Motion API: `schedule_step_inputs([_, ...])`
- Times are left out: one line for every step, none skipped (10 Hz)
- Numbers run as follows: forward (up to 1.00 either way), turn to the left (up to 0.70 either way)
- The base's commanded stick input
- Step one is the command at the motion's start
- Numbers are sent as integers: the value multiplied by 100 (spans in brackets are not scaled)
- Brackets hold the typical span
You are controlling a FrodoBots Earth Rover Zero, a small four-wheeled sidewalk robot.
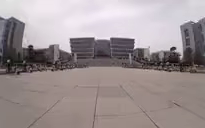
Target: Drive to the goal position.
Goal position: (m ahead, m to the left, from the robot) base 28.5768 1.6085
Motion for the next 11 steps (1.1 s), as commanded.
schedule_step_inputs([70,1])
schedule_step_inputs([70,1])
schedule_step_inputs([70,1])
schedule_step_inputs([70,1])
schedule_step_inputs([70,1])
schedule_step_inputs([70,1])
schedule_step_inputs([70,1])
schedule_step_inputs([70,1])
schedule_step_inputs([70,1])
schedule_step_inputs([70,1])
schedule_step_inputs([70,1])
